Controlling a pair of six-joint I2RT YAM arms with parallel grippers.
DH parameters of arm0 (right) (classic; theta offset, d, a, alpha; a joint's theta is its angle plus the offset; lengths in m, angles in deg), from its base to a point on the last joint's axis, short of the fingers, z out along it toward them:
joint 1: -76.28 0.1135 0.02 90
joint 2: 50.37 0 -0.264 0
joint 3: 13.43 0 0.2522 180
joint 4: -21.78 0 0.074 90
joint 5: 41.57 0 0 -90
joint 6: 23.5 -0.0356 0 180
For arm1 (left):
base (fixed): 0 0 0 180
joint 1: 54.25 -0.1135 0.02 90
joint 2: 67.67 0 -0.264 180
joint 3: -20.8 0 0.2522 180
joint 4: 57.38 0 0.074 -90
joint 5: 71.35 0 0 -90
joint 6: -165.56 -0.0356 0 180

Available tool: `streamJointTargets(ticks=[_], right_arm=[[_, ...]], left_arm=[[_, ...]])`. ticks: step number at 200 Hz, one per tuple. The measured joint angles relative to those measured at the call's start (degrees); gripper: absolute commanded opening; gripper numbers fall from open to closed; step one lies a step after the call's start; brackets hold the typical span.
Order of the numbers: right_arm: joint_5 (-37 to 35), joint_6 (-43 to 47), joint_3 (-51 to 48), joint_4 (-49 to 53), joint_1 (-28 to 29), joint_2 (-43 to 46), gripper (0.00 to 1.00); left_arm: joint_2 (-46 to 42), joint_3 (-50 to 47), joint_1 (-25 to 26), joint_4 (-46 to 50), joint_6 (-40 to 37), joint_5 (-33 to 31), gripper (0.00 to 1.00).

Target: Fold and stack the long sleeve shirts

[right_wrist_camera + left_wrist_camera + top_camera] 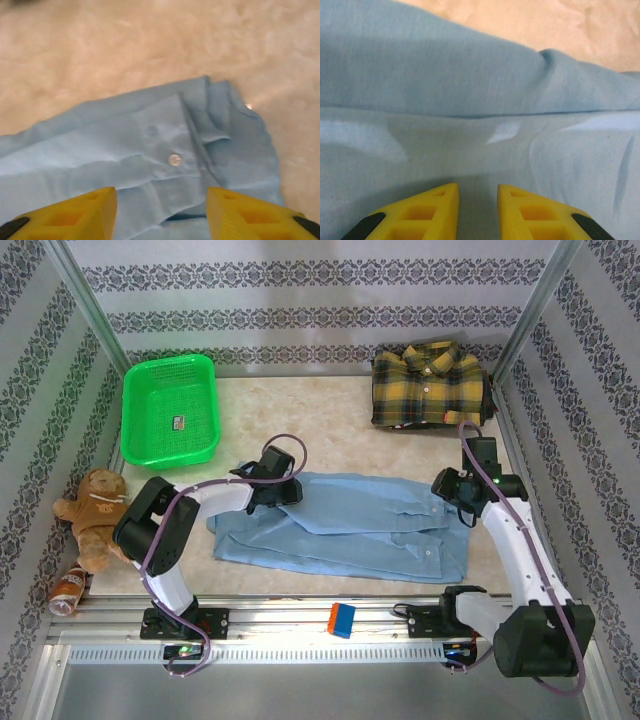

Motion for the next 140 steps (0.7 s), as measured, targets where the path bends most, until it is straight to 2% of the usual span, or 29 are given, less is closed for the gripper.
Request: streamJointTargets(ticks=[20, 46, 72, 97, 140], right_arm=[[2.1, -1.4, -1.0, -1.6, 1.1, -3.3, 0.41], [2.9, -3.7, -7.0, -4.6, 1.1, -10.4, 0.34], [2.0, -5.2, -10.0, -5.6, 1.1, -14.9, 0.33], [1.6, -6.8, -11.0, -7.8, 1.1, -17.3, 0.32], [0.9, -9.0, -11.0, -8.3, 2.1, -19.4, 0.33]], left_arm=[[-0.3, -1.2, -0.4, 0.9, 0.9, -0.5, 0.29], [-0.5, -0.9, -1.2, 2.9, 1.5, -1.6, 0.29], [-0.2, 0.9, -1.6, 5.9, 1.6, -3.0, 0.29], [3.2, 5.9, -2.4, 9.3, 1.7, -3.6, 0.29], [13.6, 20.7, -3.2, 13.8, -0.5, -4.7, 0.27]])
